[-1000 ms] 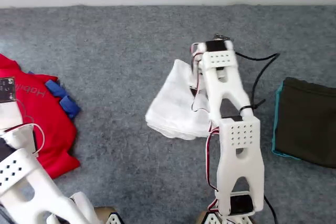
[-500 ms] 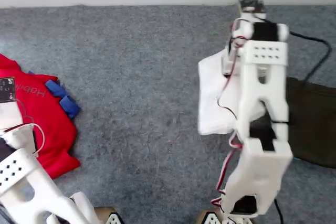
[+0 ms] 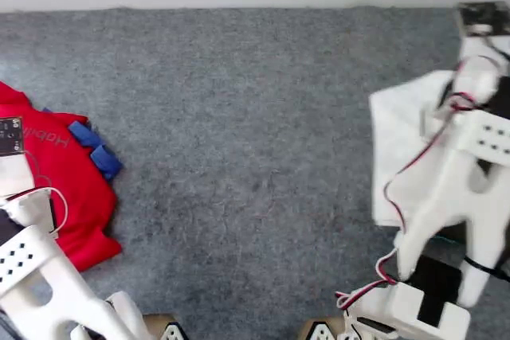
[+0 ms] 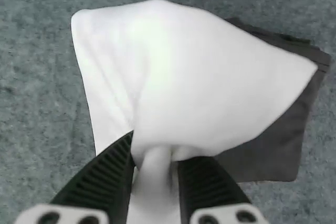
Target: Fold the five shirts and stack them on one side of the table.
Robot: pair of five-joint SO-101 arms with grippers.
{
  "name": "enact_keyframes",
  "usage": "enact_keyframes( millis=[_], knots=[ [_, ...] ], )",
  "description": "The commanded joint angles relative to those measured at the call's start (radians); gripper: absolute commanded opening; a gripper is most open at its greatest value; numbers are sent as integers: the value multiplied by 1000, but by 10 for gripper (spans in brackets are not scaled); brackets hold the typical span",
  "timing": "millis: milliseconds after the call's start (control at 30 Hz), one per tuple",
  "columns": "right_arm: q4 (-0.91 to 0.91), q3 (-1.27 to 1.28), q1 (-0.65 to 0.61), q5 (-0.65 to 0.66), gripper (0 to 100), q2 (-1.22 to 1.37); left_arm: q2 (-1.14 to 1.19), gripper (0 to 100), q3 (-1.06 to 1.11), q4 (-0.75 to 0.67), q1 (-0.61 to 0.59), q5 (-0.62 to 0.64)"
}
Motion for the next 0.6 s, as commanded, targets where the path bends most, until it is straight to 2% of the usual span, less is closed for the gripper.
enact_keyframes(
  millis=[0, 233, 433, 500, 567],
  knots=[
    [38, 0, 81, 55, 8, -18, -14, 15, -18, -12, 8, -9],
    [-88, -5, 205, 121, 8, 119, -14, 15, -18, -12, 8, -9],
    [-209, -6, 260, 213, 13, 225, -14, 15, -18, -12, 8, -9],
    [-225, -6, 282, 241, 69, 240, -14, 15, -18, -12, 8, -9],
    [-228, -12, 302, 247, 196, 242, -14, 15, -18, -12, 8, -9]
  ],
)
